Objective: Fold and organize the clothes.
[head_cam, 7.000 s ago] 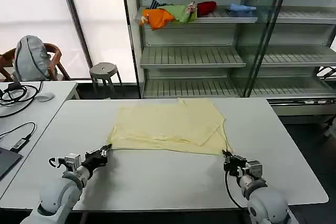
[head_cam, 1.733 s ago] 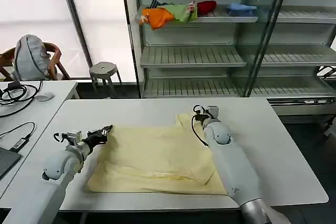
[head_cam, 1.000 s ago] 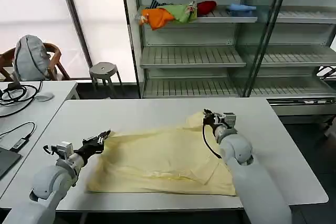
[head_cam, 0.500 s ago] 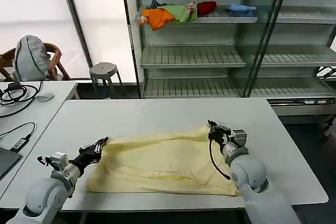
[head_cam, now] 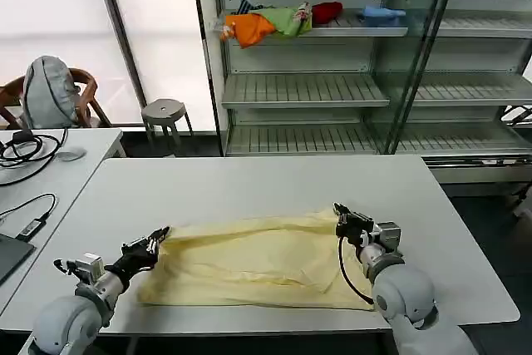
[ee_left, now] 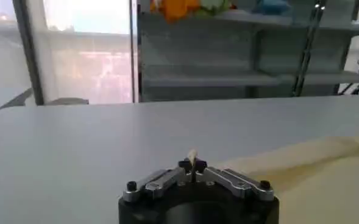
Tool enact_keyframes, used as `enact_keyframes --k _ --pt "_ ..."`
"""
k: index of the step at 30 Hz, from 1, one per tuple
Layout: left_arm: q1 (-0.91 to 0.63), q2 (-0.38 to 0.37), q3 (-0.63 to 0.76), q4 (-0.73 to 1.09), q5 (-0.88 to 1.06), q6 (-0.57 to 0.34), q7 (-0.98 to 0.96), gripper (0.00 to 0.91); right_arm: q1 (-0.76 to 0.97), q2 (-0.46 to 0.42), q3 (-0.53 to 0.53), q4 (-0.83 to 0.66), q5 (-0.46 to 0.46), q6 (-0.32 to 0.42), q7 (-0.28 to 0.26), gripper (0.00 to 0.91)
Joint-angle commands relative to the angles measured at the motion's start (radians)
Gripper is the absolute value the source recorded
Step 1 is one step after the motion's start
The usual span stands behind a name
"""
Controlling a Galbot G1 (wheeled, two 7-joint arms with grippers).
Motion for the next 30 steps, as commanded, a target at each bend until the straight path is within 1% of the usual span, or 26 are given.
enact_keyframes --k 1,8,21,30 --pt "0.049 0.0 -0.008 -0.024 0.01 -0.004 0.003 0.02 -0.045 -0.006 0.008 0.049 0.001 0.0 0.002 0.0" --pt "0.06 0.001 -0.016 -0.027 0.012 -0.004 0.006 0.02 -0.1 -0.013 0.023 0.11 0.001 -0.001 0.006 0.0" --pt "0.056 0.008 -0.022 0.0 0.034 -0.012 0.015 0.02 -0.138 -0.014 0.033 0.13 -0.019 0.0 0.009 0.0" --pt "0.069 0.008 -0.025 -0.021 0.033 -0.012 0.026 0.02 -0.154 -0.021 0.038 0.147 -0.038 0.0 0.003 0.0"
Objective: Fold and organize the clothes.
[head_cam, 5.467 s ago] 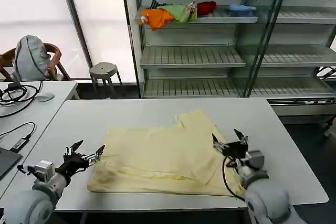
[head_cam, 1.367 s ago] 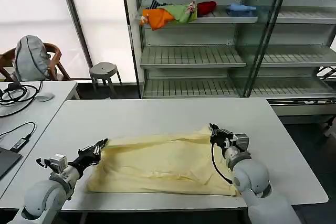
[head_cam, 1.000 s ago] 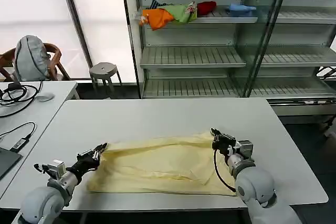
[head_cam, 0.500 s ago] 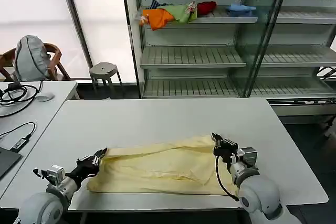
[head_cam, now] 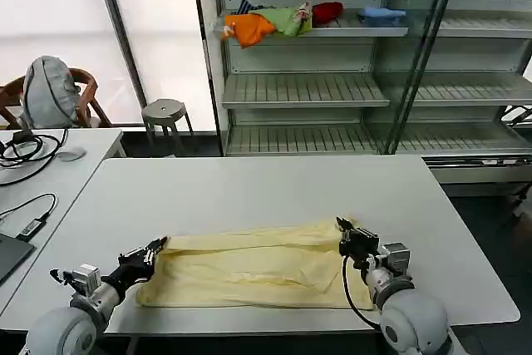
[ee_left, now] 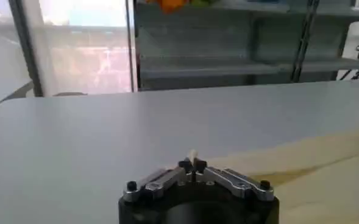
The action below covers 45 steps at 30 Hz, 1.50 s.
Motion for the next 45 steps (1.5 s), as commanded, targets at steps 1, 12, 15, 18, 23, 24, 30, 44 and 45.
enact_keyframes --k 1,12,15,18,23,24,30,44,45 --pt "0.006 0.0 0.001 -0.004 0.004 0.001 0.004 0.02 -0.015 0.0 0.005 0.009 -0.015 0.001 -0.003 0.0" --pt "0.026 0.001 -0.006 -0.015 0.014 0.008 0.012 0.02 -0.031 0.001 0.005 -0.015 -0.036 0.001 -0.011 0.0" --pt "0.029 0.001 -0.007 -0.013 0.022 0.01 0.012 0.02 -0.033 0.002 0.011 -0.017 -0.039 0.001 -0.011 0.0" --pt "0.034 0.001 -0.014 -0.018 0.02 0.014 0.013 0.02 -0.035 0.0 0.015 -0.019 -0.044 0.001 -0.012 0.0" --pt "0.042 0.003 -0.028 -0.034 0.018 0.031 0.017 0.02 -0.044 0.001 0.016 -0.017 -0.047 0.001 -0.012 0.0" --pt "0.043 0.004 -0.029 -0.036 0.017 0.032 0.017 0.02 -0.045 0.002 0.016 -0.017 -0.047 0.001 -0.012 0.0" --pt "0.043 0.002 -0.039 -0.058 -0.012 0.041 0.017 0.02 -0.045 -0.001 0.028 -0.018 -0.047 0.001 -0.01 0.0" --pt "0.053 0.006 -0.058 -0.051 -0.025 0.051 0.031 0.02 -0.074 -0.011 0.064 -0.005 -0.043 0.0 -0.009 0.0" --pt "0.053 0.005 -0.059 -0.048 -0.025 0.051 0.032 0.02 -0.076 -0.012 0.065 -0.004 -0.043 0.0 -0.01 0.0"
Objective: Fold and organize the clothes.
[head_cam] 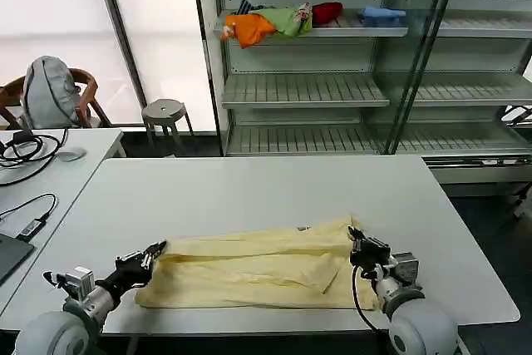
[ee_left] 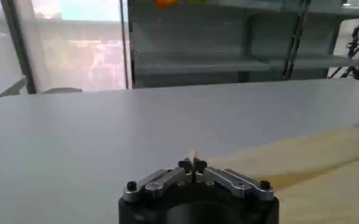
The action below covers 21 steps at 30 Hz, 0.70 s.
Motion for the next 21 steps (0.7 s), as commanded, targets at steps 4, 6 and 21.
enact_keyframes --k 4,6,21 --pt "0.023 -0.001 0.0 -0.006 0.001 0.002 0.02 0.02 -0.019 -0.005 0.011 0.006 -0.002 0.0 -0.002 0.0" --pt "0.026 -0.003 0.003 -0.012 0.007 0.003 0.022 0.02 -0.024 -0.006 0.013 0.006 -0.003 0.0 -0.003 0.0" --pt "0.039 -0.002 -0.041 -0.055 0.011 0.031 0.012 0.907 -0.061 -0.038 0.054 0.023 0.01 -0.002 -0.044 0.907"
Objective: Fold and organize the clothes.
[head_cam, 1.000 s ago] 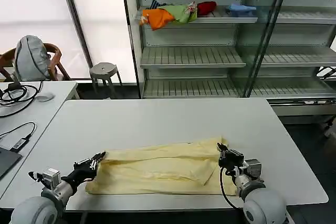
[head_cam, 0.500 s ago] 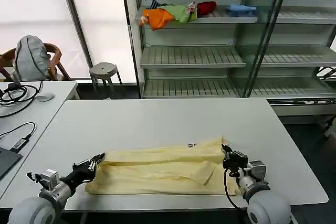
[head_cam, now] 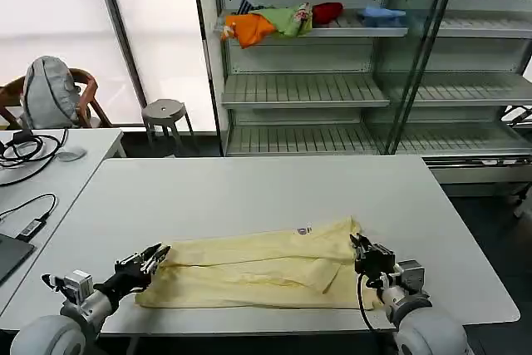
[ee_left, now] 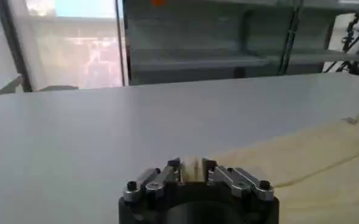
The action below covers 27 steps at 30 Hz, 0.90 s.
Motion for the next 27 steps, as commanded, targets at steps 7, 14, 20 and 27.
enact_keyframes --k 7,14,20,27 --pt "0.019 0.0 0.044 -0.083 -0.053 0.007 -0.268 0.907 -0.009 -0.021 0.057 0.008 0.016 0.001 -0.02 0.907" --pt "0.04 -0.02 0.145 -0.124 -0.08 0.013 -0.552 0.907 -0.01 -0.029 0.079 0.039 0.014 0.001 -0.026 0.907" --pt "0.025 -0.032 0.195 -0.115 -0.085 0.008 -0.661 0.907 -0.012 -0.027 0.085 0.057 0.007 0.002 -0.028 0.907" --pt "0.001 -0.049 0.235 -0.066 -0.085 -0.012 -0.734 0.907 -0.023 -0.018 0.076 0.054 -0.008 0.002 -0.031 0.907"
